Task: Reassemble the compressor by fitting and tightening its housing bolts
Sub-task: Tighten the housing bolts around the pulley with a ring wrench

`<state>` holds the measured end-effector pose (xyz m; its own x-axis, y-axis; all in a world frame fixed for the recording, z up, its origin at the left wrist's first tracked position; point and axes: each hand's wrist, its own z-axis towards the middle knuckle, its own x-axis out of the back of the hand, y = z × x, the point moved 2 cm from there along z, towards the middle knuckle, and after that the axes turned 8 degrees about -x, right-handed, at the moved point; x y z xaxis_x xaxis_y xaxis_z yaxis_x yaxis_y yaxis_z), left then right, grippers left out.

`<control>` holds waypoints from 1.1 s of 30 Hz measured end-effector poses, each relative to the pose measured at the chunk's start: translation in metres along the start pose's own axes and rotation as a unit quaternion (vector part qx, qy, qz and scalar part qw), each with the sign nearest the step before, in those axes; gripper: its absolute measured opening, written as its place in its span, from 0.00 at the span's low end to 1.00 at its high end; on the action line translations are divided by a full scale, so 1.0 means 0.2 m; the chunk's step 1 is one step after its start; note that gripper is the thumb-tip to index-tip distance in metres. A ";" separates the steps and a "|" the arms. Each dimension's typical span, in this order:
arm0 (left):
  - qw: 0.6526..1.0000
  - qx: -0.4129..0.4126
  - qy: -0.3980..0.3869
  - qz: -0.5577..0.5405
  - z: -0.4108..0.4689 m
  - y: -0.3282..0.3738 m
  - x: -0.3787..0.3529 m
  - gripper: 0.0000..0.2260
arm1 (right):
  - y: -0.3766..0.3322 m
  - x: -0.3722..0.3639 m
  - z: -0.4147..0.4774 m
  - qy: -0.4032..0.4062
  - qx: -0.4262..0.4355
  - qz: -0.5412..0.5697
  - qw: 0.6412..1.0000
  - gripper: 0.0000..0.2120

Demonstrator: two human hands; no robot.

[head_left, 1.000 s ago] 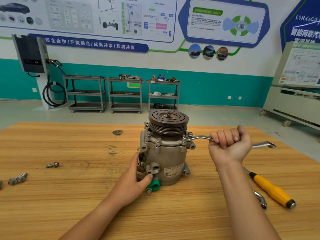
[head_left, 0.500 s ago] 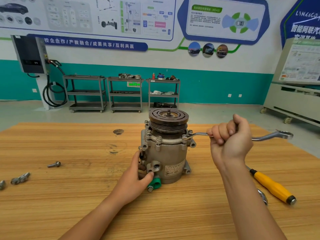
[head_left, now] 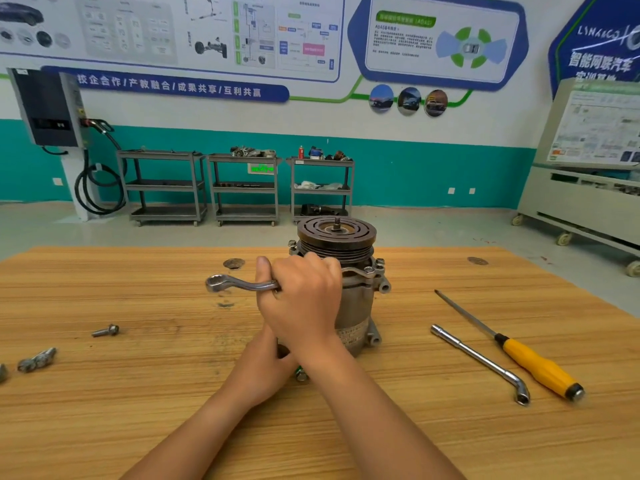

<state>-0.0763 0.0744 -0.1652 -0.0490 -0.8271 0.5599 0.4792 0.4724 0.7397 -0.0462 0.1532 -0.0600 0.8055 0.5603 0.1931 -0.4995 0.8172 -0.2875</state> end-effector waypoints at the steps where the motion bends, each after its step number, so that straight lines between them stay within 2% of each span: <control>1: 1.000 0.003 0.005 -0.003 0.00 0.00 0.00 0.14 | 0.00 0.03 0.00 0.016 0.011 0.016 1.000 0.19; 2: 1.000 0.007 0.007 -0.003 0.00 -0.01 0.00 0.20 | 0.00 0.09 0.01 0.035 0.001 0.062 0.997 0.20; 3: 1.000 0.017 0.004 -0.001 0.00 -0.01 0.00 0.25 | 0.02 0.16 0.04 0.050 -0.050 0.154 0.985 0.22; 4: 0.999 0.033 -0.001 -0.004 0.00 -0.01 0.00 0.31 | 0.06 0.23 0.07 0.065 -0.140 0.283 0.947 0.23; 5: 0.999 0.047 -0.009 -0.008 0.00 -0.01 0.00 0.34 | 0.11 0.32 0.11 0.087 -0.227 0.428 0.870 0.22; 6: 0.998 0.056 -0.016 -0.010 0.00 -0.01 -0.01 0.36 | 0.17 0.42 0.16 0.119 -0.273 0.544 0.784 0.22; 7: 0.998 0.058 -0.017 -0.010 0.00 -0.01 -0.01 0.37 | 0.25 0.51 0.20 0.137 -0.284 0.616 0.722 0.23; 8: 0.998 0.059 -0.016 -0.008 0.01 -0.01 -0.01 0.37 | 0.32 0.58 0.25 0.149 -0.285 0.659 0.679 0.23; 9: 0.998 0.060 -0.013 -0.006 0.01 -0.01 -0.01 0.37 | 0.39 0.63 0.29 0.151 -0.289 0.689 0.648 0.23; 12: 0.998 0.058 -0.007 -0.006 0.01 0.00 -0.01 0.37 | 0.55 0.59 0.34 0.140 -0.372 0.696 0.598 0.18; 15: 0.998 0.058 -0.008 -0.007 0.00 0.01 0.00 0.37 | 0.65 0.46 0.32 0.127 -0.459 0.693 0.542 0.24; 17: 0.998 0.057 -0.008 -0.010 0.00 0.01 0.00 0.37 | 0.67 0.38 0.29 0.116 -0.487 0.701 0.507 0.25; 20: 0.998 0.057 -0.013 -0.009 0.00 0.01 0.01 0.37 | 0.67 0.33 0.27 0.109 -0.496 0.719 0.475 0.18; 22: 0.998 0.057 -0.015 -0.009 0.00 0.01 0.00 0.37 | 0.67 0.31 0.26 0.105 -0.495 0.722 0.472 0.21; 27: 0.998 0.056 -0.012 -0.008 0.00 0.00 0.00 0.37 | 0.64 0.32 0.26 0.094 -0.487 0.703 0.510 0.26; 31: 0.998 0.059 -0.008 -0.005 0.00 0.00 0.00 0.37 | 0.64 0.35 0.27 0.098 -0.480 0.694 0.527 0.26; 33: 0.998 0.058 -0.009 -0.002 0.01 0.00 0.00 0.37 | 0.62 0.37 0.25 0.096 -0.475 0.683 0.547 0.26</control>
<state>-0.0779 0.0742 -0.1649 -0.0668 -0.8238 0.5630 0.3738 0.5025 0.7796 -0.0650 0.3019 -0.0348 -0.0479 0.4617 -0.8857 -0.3598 -0.8352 -0.4159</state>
